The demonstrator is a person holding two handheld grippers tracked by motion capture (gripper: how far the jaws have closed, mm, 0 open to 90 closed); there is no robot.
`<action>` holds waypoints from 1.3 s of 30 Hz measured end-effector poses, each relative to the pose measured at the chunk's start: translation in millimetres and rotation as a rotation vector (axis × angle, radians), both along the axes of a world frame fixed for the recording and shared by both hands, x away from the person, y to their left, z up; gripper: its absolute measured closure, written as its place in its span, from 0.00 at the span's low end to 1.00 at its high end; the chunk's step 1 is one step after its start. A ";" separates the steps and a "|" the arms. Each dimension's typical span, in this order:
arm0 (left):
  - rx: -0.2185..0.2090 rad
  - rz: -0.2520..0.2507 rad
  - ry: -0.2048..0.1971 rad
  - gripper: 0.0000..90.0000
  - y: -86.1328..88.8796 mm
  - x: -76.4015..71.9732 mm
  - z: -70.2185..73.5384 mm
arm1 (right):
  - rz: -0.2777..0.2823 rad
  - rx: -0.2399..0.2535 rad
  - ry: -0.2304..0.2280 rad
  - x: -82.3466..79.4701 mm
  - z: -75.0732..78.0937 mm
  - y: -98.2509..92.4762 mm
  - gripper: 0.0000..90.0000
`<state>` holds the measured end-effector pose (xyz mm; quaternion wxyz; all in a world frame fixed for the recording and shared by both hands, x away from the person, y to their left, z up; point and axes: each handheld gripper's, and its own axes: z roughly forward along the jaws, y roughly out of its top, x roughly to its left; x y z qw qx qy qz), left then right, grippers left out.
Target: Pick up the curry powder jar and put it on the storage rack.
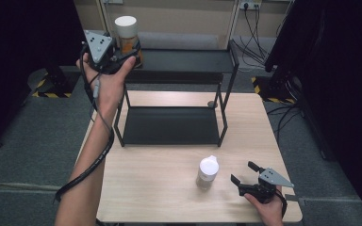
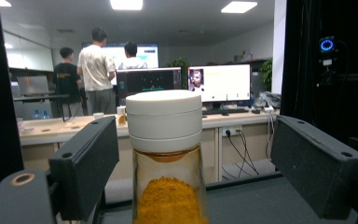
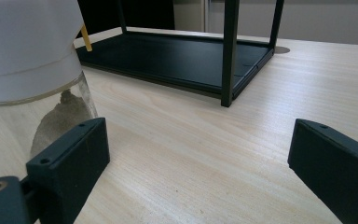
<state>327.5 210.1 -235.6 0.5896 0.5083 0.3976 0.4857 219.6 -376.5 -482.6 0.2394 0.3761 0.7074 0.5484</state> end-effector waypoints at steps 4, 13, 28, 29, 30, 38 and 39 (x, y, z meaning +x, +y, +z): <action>-0.001 -0.011 0.012 0.16 0.8 -4.9 -4.8 | 0.001 -0.005 0.000 0.0 0.5 0.4 0.06; 0.008 -0.028 0.019 0.16 1.5 -14.5 -18.6 | -0.001 -0.002 0.003 -0.1 0.6 0.4 0.06; 0.043 -0.030 0.024 0.16 4.1 -27.5 -34.0 | 0.000 -0.005 0.001 -0.2 0.7 0.6 0.06; 0.049 -0.028 0.021 0.16 3.5 -28.4 -35.9 | 0.000 -0.005 0.001 -0.3 0.7 0.7 0.06; 0.052 -0.029 0.021 0.16 3.4 -29.2 -37.4 | 0.000 -0.005 0.001 -0.3 0.6 0.7 0.06; 0.051 -0.038 0.021 0.16 3.2 -35.0 -48.0 | 0.001 -0.004 0.002 -0.2 0.7 0.5 0.06; 0.049 -0.039 0.021 0.16 3.1 -35.8 -49.7 | 0.001 -0.005 0.002 0.0 0.7 0.4 0.06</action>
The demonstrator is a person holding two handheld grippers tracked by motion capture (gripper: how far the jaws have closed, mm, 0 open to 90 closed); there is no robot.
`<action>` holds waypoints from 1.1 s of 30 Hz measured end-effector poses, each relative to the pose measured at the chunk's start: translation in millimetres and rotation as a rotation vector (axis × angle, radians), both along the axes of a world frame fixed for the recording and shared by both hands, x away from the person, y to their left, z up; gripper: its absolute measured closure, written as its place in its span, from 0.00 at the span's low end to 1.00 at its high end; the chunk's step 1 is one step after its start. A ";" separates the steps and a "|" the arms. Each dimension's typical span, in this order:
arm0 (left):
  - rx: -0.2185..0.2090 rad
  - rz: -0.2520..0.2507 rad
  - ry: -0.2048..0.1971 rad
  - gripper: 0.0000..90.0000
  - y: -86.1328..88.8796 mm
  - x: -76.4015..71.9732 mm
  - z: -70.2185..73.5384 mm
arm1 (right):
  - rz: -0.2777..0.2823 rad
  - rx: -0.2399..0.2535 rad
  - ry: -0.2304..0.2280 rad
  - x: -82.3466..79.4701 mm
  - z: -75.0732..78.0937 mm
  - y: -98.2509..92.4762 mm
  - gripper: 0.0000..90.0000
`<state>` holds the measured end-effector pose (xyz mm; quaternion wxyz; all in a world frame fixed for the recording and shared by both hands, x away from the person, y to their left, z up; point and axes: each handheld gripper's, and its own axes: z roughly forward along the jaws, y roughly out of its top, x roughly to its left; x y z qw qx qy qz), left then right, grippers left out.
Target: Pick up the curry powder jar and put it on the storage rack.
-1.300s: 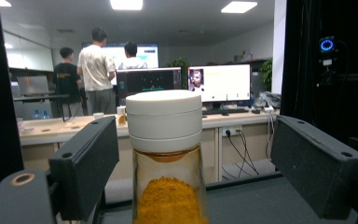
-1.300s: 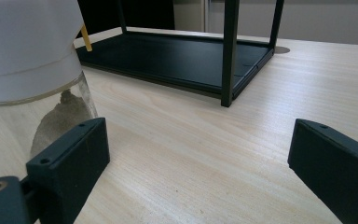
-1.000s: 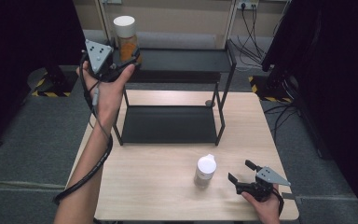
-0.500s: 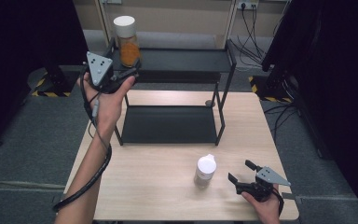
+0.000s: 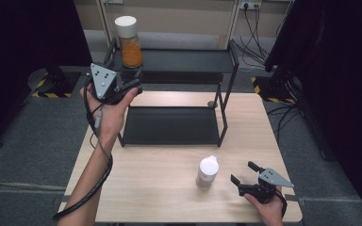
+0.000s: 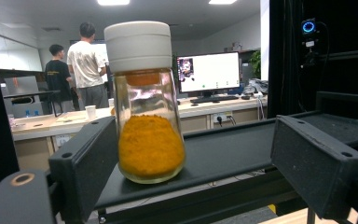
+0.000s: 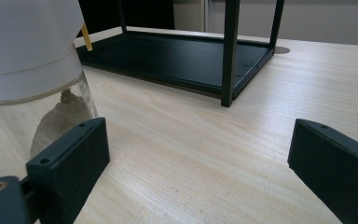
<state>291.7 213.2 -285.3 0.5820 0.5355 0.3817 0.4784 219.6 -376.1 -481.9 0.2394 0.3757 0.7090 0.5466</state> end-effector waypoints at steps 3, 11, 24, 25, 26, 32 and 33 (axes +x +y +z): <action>0.006 -0.002 0.004 0.16 0.6 -2.1 -4.5 | 0.000 0.000 0.000 -0.1 -0.1 -0.1 0.06; -0.001 -0.009 0.024 0.16 3.8 -6.1 -17.3 | -0.001 0.002 0.000 -0.2 -0.3 -0.2 0.06; -0.006 -0.011 0.056 0.16 9.3 -10.1 -36.8 | -0.004 0.005 0.002 -0.3 -0.3 -0.2 0.06; -0.009 -0.012 0.057 0.16 9.3 -10.8 -38.2 | -0.005 0.006 0.002 -0.3 -0.3 -0.1 0.06; -0.010 -0.013 0.058 0.16 9.7 -11.7 -39.5 | -0.004 0.006 0.002 -0.3 -0.3 -0.2 0.06; -0.013 -0.022 0.061 0.16 8.7 -18.5 -47.5 | -0.005 0.008 0.004 -0.2 -0.3 -0.1 0.06; -0.013 -0.022 0.060 0.16 8.5 -19.2 -48.3 | -0.005 0.007 0.004 -0.2 -0.2 -0.1 0.06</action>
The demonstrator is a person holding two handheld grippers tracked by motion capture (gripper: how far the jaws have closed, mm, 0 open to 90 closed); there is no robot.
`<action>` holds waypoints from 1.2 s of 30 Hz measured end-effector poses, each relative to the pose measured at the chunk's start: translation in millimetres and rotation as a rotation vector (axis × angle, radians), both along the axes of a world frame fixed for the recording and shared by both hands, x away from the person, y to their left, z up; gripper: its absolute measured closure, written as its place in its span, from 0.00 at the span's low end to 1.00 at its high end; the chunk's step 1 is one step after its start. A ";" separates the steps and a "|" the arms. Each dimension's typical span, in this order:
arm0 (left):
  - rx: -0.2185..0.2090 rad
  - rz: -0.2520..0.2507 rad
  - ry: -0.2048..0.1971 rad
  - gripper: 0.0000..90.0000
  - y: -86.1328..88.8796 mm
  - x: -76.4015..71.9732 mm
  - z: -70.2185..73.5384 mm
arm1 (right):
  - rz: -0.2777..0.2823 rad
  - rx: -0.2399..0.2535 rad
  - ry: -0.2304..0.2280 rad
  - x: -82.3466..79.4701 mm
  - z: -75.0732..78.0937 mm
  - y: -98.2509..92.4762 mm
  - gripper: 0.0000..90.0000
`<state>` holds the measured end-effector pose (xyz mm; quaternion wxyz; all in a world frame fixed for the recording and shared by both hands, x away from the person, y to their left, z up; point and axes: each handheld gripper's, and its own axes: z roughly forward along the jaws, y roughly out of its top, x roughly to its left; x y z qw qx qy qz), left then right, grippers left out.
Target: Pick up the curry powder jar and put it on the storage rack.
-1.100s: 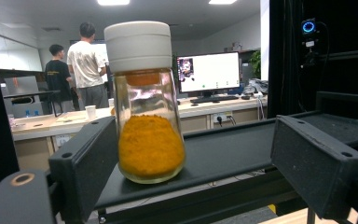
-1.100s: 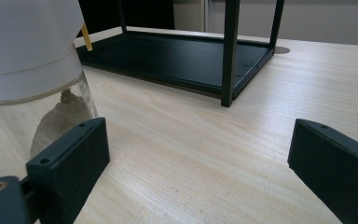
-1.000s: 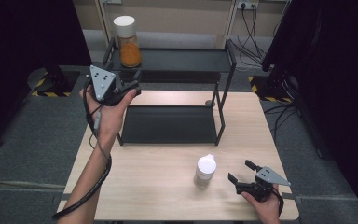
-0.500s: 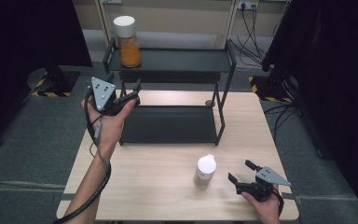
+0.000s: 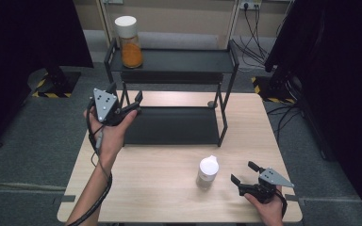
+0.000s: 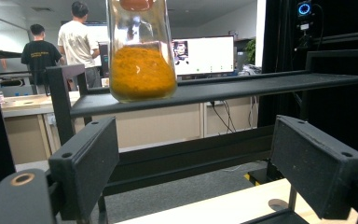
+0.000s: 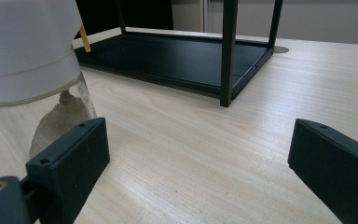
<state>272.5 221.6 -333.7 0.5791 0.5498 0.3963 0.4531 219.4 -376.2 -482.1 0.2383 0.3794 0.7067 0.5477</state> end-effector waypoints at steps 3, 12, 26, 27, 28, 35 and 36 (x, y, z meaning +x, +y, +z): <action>-0.003 -0.007 -0.001 0.16 -0.3 -2.7 -3.1 | 0.000 -0.002 -0.004 -0.3 -0.3 -0.2 0.06; -0.003 -0.014 0.009 0.16 -0.5 -8.3 -12.6 | 0.001 -0.002 -0.005 -0.3 -0.4 -0.2 0.06; -0.008 -0.009 0.059 0.16 2.5 -17.4 -42.6 | 0.002 -0.003 -0.007 -0.5 -0.5 -0.1 0.06; -0.010 -0.009 0.063 0.16 2.7 -18.1 -45.0 | 0.003 -0.004 -0.007 -0.5 -0.4 -0.1 0.06; -0.009 -0.008 0.070 0.16 3.0 -18.8 -47.1 | 0.002 -0.003 -0.006 -0.4 -0.4 -0.1 0.06; -0.003 -0.002 0.098 0.16 5.0 -24.5 -61.7 | 0.003 -0.006 -0.007 -0.5 -0.3 0.1 0.06; -0.002 -0.001 0.102 0.16 5.4 -25.3 -63.8 | 0.003 -0.006 -0.008 -0.6 -0.4 0.2 0.06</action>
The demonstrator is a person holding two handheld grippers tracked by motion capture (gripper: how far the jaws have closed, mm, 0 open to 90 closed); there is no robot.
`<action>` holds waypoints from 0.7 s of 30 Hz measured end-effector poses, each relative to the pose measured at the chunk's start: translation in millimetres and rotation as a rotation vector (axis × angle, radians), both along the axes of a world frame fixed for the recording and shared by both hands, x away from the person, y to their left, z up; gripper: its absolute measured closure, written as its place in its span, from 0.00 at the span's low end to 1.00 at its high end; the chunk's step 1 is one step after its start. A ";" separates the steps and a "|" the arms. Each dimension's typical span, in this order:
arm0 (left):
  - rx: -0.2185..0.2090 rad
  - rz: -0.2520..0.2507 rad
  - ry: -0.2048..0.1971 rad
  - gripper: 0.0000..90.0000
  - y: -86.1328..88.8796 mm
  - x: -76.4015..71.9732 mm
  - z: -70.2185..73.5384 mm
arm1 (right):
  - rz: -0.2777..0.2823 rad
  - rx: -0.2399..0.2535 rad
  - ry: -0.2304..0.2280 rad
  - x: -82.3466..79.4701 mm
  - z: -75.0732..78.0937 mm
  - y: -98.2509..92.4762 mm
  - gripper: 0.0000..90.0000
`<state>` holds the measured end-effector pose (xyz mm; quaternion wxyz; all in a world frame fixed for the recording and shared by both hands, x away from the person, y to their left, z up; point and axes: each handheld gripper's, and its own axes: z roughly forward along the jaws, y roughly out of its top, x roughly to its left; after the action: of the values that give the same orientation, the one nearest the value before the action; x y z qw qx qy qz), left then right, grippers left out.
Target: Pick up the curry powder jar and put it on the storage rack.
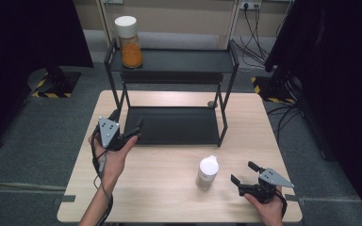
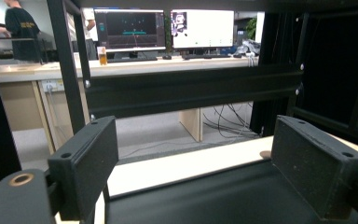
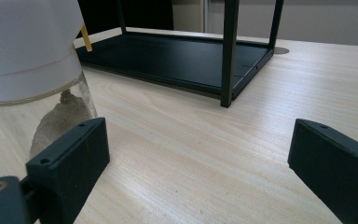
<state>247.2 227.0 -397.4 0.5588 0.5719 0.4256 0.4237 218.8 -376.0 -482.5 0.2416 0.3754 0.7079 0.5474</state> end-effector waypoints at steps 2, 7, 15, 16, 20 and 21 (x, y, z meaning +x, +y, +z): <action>-0.002 0.002 0.009 0.16 1.1 -1.5 -4.2 | -0.002 -0.001 0.000 -0.1 0.2 0.4 0.06; -0.002 0.002 0.031 0.16 3.3 -5.3 -14.8 | -0.001 -0.001 0.000 0.1 0.1 0.1 0.06; -0.018 -0.007 0.055 0.16 8.6 -10.3 -33.3 | -0.002 -0.002 0.000 -0.3 0.1 0.4 0.06; -0.021 -0.006 0.059 0.16 9.1 -11.1 -35.4 | -0.001 -0.001 0.000 -0.1 0.1 0.3 0.06; -0.023 -0.006 0.067 0.16 10.6 -14.0 -43.4 | -0.002 -0.003 -0.001 -0.3 0.1 0.7 0.06; -0.023 -0.009 0.069 0.15 11.1 -14.6 -45.5 | -0.002 -0.003 -0.001 -0.4 0.2 0.8 0.06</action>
<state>232.5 238.1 -443.0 0.5521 0.5817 0.4469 0.3963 218.5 -375.2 -482.3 0.2432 0.3756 0.7083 0.5460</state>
